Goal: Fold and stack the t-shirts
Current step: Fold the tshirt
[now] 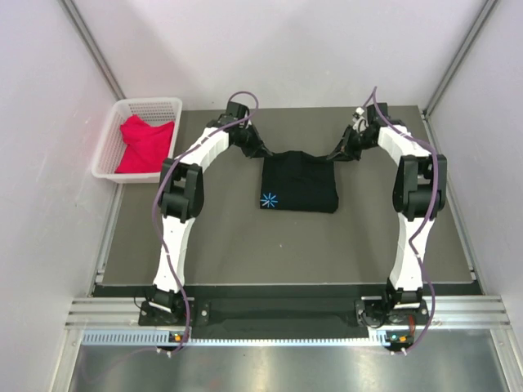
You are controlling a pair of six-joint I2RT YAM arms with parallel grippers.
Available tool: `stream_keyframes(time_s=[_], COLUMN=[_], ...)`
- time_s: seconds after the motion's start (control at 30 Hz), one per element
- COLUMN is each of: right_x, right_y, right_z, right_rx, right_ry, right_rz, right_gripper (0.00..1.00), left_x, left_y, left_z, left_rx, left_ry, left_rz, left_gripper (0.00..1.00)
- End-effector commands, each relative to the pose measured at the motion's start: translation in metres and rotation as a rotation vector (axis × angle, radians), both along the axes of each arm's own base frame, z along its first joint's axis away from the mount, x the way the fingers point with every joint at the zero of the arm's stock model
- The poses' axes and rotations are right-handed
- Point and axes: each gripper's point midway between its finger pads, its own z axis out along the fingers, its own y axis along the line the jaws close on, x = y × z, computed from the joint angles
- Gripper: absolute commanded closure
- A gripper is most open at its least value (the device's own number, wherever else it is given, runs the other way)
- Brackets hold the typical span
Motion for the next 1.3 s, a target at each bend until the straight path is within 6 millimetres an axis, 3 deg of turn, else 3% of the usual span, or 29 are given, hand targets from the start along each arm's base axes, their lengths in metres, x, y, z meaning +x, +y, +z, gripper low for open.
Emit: stream_keyframes(time_s=[0.0,0.2,0.27,0.3,0.33,0.4,0.43,0.5,0.57,0.63,0.7,0.73,0.77,0.83,0.87,0.9,0.97,1.0,1.03,1.07,1.1,1.17,1.27], right_x=[0.021,0.030,0.037,0.040,0.043,0.053,0.063,0.065,0.067,0.058,0.041,0.024,0.014,-0.003,-0.010,-0.013,-0.019,-0.020,-0.032,-0.023,-0.030,-0.022,-0.018], right_y=[-0.002,-0.004,-0.006,-0.008,-0.008,-0.012,-0.032,-0.039,-0.046,-0.045,-0.033,-0.010,-0.003,0.014,0.022,0.027,0.039,0.044,0.050,0.056,0.058,0.063,0.067], right_z=[0.016,0.006,0.007,0.008,0.010,0.012,0.020,0.024,0.047,0.059,0.074,0.064,0.074,0.066,0.065,0.062,0.056,0.055,0.041,0.046,0.032,0.026,0.008], right_rx=[0.022,0.031,0.033,0.032,0.034,0.021,0.020,0.014,-0.039,-0.073,-0.070,-0.064,-0.051,-0.009,0.020,0.025,0.062,0.089,0.111,0.159,0.171,0.194,0.231], right_ry=[-0.085,-0.086,-0.095,-0.098,-0.106,-0.112,-0.127,-0.112,-0.160,-0.171,-0.202,-0.169,-0.187,-0.168,-0.153,-0.154,-0.162,-0.170,-0.139,-0.195,-0.169,-0.220,-0.222], right_rz=[0.000,-0.008,-0.019,-0.029,-0.032,-0.052,-0.095,-0.115,-0.125,-0.115,-0.082,-0.035,-0.015,0.007,0.017,0.024,0.029,0.029,0.027,0.021,0.017,0.018,0.007], right_gripper=[0.92,0.87,0.82,0.76,0.71,0.61,0.59,0.52,0.49,0.45,0.41,0.41,0.41,0.43,0.46,0.47,0.49,0.52,0.56,0.64,0.69,0.88,0.96], left_x=[0.027,0.036,0.039,0.041,0.044,0.050,0.052,0.058,0.058,0.055,0.043,0.036,0.018,0.006,-0.003,-0.008,-0.024,-0.026,-0.035,-0.037,-0.037,-0.040,-0.031], left_y=[-0.004,-0.002,0.003,0.005,0.009,0.014,0.019,0.022,0.030,0.034,0.031,0.026,0.019,0.000,-0.009,-0.015,-0.031,-0.039,-0.048,-0.051,-0.058,-0.060,-0.063], left_z=[0.023,0.015,0.011,0.011,0.009,0.016,0.018,0.040,0.064,0.078,0.089,0.092,0.087,0.104,0.094,0.092,0.083,0.087,0.074,0.069,0.067,0.045,0.031], left_rx=[-0.058,-0.069,-0.054,-0.044,-0.025,-0.018,0.002,0.018,0.057,0.080,0.045,0.011,-0.033,-0.109,-0.142,-0.164,-0.217,-0.259,-0.262,-0.267,-0.283,-0.292,-0.312], left_ry=[-0.094,-0.093,-0.096,-0.101,-0.111,-0.133,-0.136,-0.189,-0.246,-0.282,-0.290,-0.279,-0.239,-0.271,-0.261,-0.255,-0.214,-0.222,-0.196,-0.190,-0.204,-0.179,-0.206], left_rz=[0.015,0.027,0.039,0.045,0.058,0.068,0.081,0.084,0.088,0.076,0.051,0.045,0.010,-0.015,-0.041,-0.046,-0.065,-0.075,-0.091,-0.096,-0.103,-0.096,-0.086], left_gripper=[1.00,0.99,0.94,0.90,0.77,0.65,0.52,0.45,0.36,0.35,0.42,0.45,0.50,0.65,0.68,0.78,0.84,0.87,0.87,0.87,0.87,0.88,0.89])
